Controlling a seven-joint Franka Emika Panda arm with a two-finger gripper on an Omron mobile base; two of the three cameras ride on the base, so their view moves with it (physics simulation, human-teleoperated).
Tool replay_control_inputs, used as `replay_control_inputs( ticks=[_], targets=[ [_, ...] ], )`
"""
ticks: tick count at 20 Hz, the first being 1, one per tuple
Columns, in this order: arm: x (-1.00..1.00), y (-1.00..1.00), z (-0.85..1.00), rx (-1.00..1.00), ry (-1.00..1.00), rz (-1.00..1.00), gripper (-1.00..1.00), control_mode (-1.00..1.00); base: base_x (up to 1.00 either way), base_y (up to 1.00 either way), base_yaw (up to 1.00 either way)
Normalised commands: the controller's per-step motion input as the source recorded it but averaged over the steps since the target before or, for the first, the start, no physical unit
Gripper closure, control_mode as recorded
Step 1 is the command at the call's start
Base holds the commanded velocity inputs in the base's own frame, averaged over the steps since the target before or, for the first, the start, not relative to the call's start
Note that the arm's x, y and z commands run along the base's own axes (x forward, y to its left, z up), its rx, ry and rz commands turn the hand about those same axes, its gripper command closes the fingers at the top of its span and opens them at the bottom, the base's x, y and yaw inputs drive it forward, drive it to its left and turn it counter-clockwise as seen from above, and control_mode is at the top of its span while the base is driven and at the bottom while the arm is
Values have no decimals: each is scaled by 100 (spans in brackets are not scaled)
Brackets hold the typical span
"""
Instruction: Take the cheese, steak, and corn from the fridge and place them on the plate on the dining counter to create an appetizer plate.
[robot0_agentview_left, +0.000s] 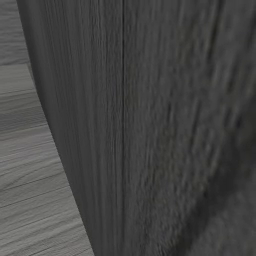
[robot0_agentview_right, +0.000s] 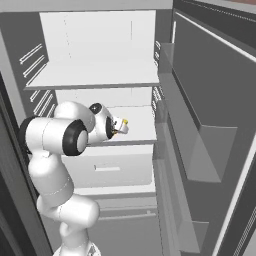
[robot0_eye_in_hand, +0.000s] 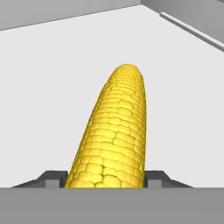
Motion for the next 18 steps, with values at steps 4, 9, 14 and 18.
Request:
replay_control_inputs(
  ticks=[4, 9, 14, 18],
  targets=[
    [0, -4, -19, 0, 6, -2, 100, -100, 0, 0, 0],
    [-76, -43, -17, 5, 0, 5, 100, -100, 0, 0, 0],
    [-100, -13, 13, 0, 0, 12, 100, -100, 0, 0, 0],
    [-97, 0, 61, 0, 1, 14, 100, -100, 0, 0, 0]
  ],
)
